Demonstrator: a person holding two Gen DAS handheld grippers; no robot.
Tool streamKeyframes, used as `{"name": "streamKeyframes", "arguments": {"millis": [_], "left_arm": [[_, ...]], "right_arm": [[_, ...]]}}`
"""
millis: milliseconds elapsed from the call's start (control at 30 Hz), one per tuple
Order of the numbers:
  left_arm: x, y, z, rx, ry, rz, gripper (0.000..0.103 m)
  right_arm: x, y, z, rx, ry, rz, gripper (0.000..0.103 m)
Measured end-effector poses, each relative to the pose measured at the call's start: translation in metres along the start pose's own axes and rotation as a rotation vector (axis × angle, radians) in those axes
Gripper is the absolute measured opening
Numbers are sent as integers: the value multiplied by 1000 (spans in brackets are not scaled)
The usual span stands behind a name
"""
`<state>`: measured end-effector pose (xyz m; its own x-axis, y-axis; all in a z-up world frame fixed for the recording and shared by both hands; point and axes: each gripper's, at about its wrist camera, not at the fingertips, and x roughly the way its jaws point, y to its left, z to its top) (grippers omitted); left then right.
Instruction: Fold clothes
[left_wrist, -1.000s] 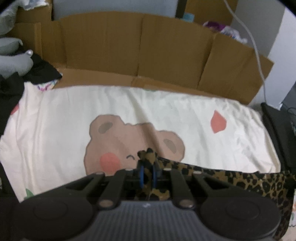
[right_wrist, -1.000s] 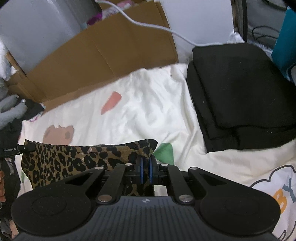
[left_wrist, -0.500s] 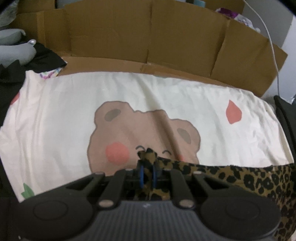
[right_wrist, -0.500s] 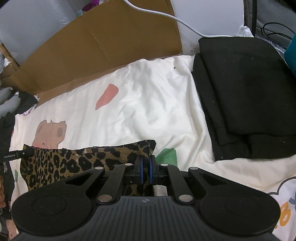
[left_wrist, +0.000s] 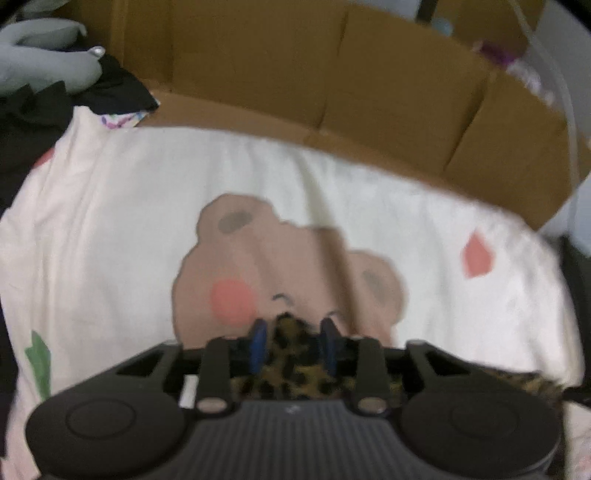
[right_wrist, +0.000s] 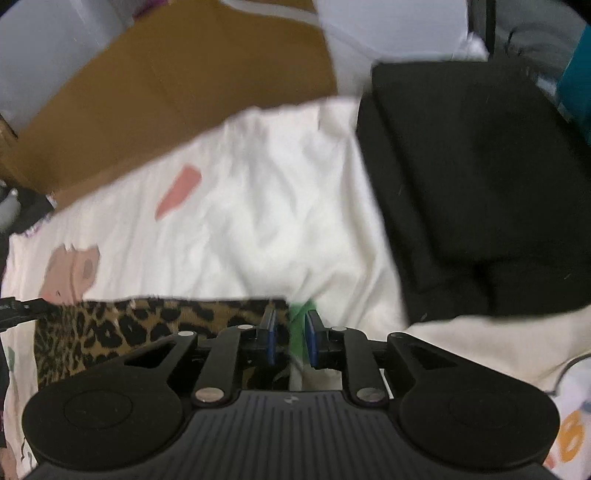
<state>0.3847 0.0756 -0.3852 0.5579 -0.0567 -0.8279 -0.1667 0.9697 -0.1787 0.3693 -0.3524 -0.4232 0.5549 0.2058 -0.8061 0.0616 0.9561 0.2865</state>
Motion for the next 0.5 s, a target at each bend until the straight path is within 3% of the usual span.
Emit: {"name": "streamKeyframes", "arguments": {"millis": [100, 233, 500], "left_arm": [[-18, -16, -9, 41, 1, -70, 34], [-17, -42, -20, 100, 33, -164, 34], [-9, -90, -38, 202, 96, -326, 28]], "right_arm": [[-17, -1, 0, 16, -49, 24, 17], [-31, 20, -4, -30, -69, 118, 17], [-14, 81, -7, -175, -24, 250, 17]]}}
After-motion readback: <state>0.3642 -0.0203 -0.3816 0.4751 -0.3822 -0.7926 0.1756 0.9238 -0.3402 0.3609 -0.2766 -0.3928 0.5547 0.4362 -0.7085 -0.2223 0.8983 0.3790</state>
